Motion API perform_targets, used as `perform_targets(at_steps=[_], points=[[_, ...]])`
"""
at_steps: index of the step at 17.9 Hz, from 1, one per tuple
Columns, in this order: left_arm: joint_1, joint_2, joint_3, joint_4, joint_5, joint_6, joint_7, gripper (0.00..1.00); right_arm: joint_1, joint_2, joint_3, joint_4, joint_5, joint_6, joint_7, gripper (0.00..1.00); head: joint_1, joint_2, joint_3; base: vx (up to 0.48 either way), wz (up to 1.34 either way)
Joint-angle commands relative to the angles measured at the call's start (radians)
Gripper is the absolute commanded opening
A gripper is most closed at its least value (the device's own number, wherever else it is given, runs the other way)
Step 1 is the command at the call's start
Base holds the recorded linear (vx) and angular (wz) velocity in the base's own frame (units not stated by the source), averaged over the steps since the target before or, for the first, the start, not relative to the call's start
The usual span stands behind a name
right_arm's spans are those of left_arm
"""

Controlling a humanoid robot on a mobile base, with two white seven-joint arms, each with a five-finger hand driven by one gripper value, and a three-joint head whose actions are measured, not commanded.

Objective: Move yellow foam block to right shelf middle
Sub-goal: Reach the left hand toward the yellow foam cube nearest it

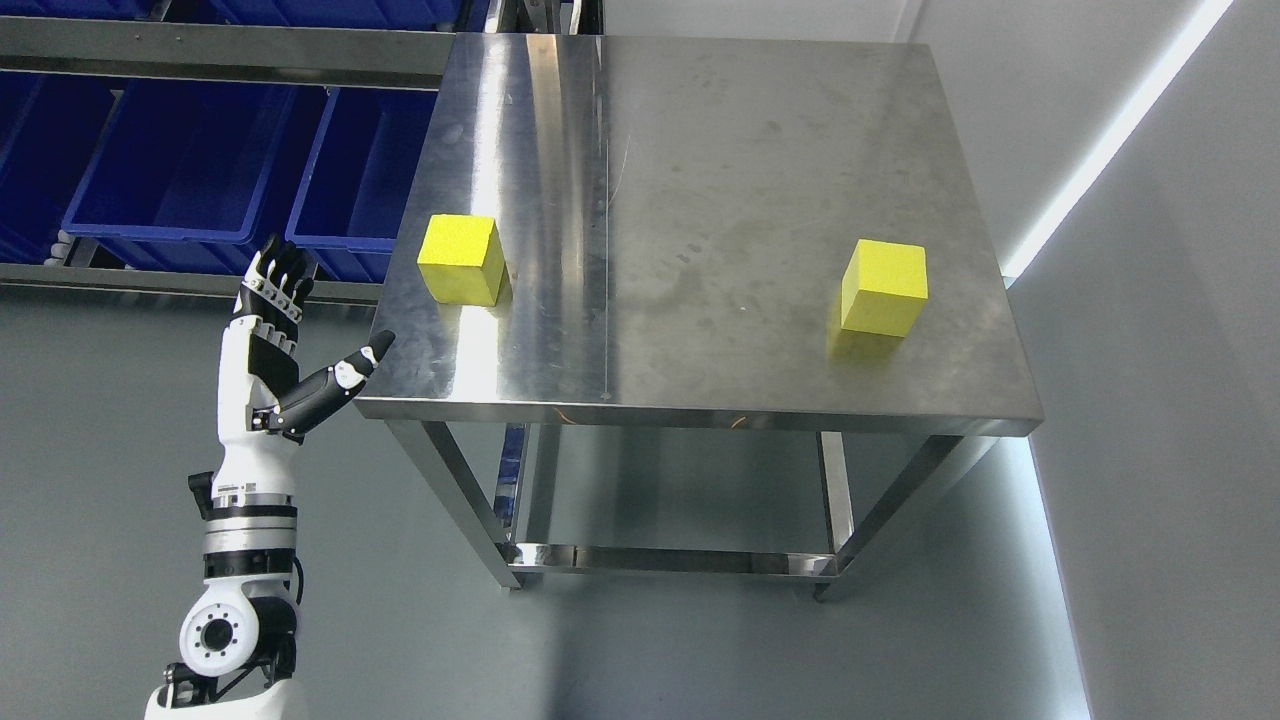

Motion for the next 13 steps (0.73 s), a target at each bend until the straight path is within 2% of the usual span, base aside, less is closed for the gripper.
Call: perform_targets(at_steps=[1,7,10,13], points=[[-0.008,0.017,-0.003,0.001,0.0,0.004,0.0,1.0,-0.003,-0.017,0.0,-0.017,0.0,0.0,0.001,1.0,0.0,0.0,0.0,0.0,0.0],[-0.03,0.028,-0.003,0.053,-0.001,0.041,-0.018,1.0,-0.002,-0.017,0.0,-0.017,0.0,0.0,0.001,1.0,0.0,0.0,0.0,0.0,0.0],[-0.097,0.06,0.007,0.123,-0.003,0.051,-0.139,1.0,-0.002,-0.017,0.0,-0.017,0.0,0.0,0.001,1.0,0.0,0.0,0.0,0.0,0.0],[-0.142,0.116,0.007,0.125,-0.004,0.136,-0.193,0.99,-0.003,-0.017,0.0,-0.017,0.0,0.0,0.001,1.0,0.0,0.0,0.0,0.0,0.0]])
